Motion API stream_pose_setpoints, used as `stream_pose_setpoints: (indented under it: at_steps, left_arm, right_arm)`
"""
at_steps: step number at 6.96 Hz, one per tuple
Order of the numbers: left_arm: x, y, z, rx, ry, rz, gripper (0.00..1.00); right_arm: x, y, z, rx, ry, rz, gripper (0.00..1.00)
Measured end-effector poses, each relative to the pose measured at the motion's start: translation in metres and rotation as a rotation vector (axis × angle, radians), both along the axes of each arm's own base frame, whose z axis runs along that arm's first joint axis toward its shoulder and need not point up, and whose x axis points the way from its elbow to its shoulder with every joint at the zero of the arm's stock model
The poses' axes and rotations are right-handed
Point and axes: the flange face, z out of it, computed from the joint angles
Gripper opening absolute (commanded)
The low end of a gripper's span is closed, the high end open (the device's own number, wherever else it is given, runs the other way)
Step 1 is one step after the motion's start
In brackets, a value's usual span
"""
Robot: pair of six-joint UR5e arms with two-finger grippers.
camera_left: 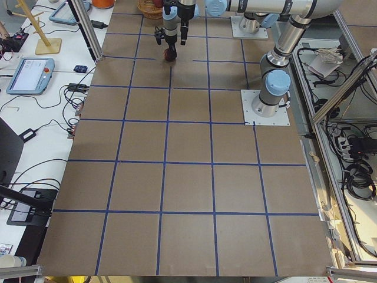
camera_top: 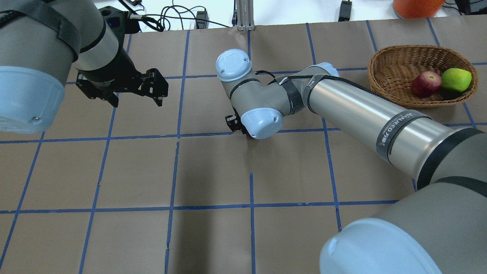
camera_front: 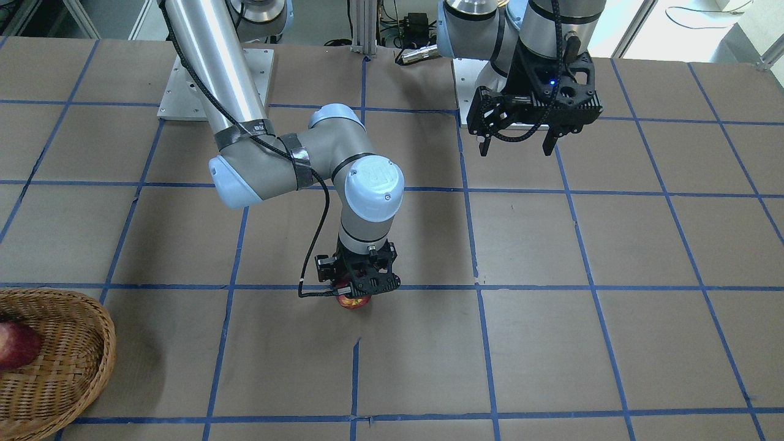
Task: Put all apples into basket
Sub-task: 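Carry the dark purple apple over the basket and open the right gripper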
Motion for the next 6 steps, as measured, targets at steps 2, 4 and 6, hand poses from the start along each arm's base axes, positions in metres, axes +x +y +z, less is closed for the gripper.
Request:
stream_pose_setpoints:
  at_steps: [2, 4, 6]
  left_arm:
    - [0.000, 0.000, -0.001, 0.001, 0.000, -0.003, 1.00]
    - [0.000, -0.008, -0.003, 0.005, 0.005, 0.000, 1.00]
    - [0.000, -0.014, -0.004, 0.008, 0.008, 0.003, 1.00]
  right_arm:
    - [-0.061, -0.038, 0.043, -0.046, -0.023, -0.099, 0.00]
    - [-0.207, -0.085, 0.116, -0.080, -0.024, -0.225, 0.00]
    - [-0.387, -0.110, 0.143, -0.076, -0.003, -0.265, 0.00]
